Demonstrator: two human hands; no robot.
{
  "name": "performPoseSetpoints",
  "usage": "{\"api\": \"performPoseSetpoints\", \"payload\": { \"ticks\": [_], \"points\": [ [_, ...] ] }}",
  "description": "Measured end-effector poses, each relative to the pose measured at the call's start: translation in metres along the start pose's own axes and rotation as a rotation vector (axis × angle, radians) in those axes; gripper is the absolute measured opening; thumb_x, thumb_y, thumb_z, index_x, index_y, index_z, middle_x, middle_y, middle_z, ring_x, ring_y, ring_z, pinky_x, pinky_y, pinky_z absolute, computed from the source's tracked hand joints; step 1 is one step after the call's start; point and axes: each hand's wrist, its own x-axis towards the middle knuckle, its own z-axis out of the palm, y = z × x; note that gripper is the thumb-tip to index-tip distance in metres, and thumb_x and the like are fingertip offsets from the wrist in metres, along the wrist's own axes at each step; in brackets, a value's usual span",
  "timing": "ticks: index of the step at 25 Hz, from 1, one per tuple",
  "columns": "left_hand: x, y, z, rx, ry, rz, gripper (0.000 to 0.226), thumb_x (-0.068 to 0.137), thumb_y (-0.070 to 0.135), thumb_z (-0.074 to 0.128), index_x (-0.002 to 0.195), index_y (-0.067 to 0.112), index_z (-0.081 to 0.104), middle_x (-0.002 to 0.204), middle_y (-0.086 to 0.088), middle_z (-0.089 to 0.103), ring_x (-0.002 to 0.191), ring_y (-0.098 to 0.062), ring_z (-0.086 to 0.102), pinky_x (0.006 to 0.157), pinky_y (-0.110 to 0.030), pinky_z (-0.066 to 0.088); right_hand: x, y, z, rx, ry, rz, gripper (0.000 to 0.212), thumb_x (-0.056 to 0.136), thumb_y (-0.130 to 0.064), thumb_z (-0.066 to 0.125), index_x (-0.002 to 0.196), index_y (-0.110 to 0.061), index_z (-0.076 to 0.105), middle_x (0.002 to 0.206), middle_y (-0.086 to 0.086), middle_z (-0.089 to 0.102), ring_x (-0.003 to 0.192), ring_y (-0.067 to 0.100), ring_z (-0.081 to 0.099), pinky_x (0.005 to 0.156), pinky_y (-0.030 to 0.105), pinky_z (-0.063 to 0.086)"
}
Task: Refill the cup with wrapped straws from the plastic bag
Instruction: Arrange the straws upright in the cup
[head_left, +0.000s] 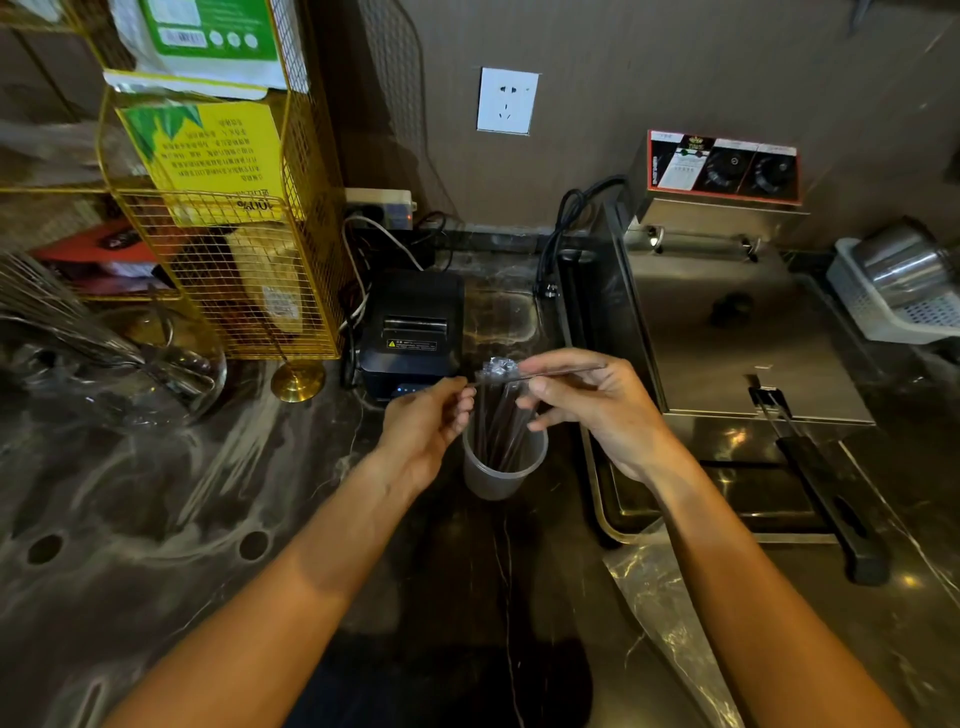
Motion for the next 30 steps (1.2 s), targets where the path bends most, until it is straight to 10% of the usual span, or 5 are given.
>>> {"api": "performPoseSetpoints", "payload": {
  "ticks": [7,19,30],
  "points": [
    [0.010,-0.015,-0.013,0.553,0.055,0.205,0.018,0.096,0.019,0.069,0.110,0.008,0.072,0.095,-0.022,0.072,0.063,-0.010,0.062,0.049,-0.019,0.048,0.008,0.013,-0.008,-0.244,0.262,-0.008,0.010,0.099,-0.005,0.065,0.099,-0.007,0.075,0.074,0.009,0.069,0.057,0.008,0.065,0.057,0.024,0.060],
    [0.032,-0.030,-0.021,1.100,-0.018,0.533,0.029,0.089,0.023,0.076,0.117,0.024,0.069,0.103,0.005,0.071,0.095,-0.005,0.067,0.086,-0.029,0.060,0.006,0.072,0.008,-0.846,0.248,0.115,0.006,0.098,-0.031,0.067,0.100,-0.025,0.065,0.082,-0.010,0.064,0.072,0.004,0.066,0.068,0.036,0.062],
    [0.026,-0.026,-0.008,1.128,0.078,0.764,0.006,0.091,0.021,0.075,0.093,0.016,0.074,0.082,0.005,0.073,0.076,-0.002,0.070,0.072,-0.022,0.060,-0.005,0.086,-0.002,-0.741,0.288,0.189,0.016,0.094,-0.033,0.073,0.100,-0.029,0.058,0.083,-0.002,0.068,0.074,0.009,0.069,0.070,0.039,0.062]
  ]
}}
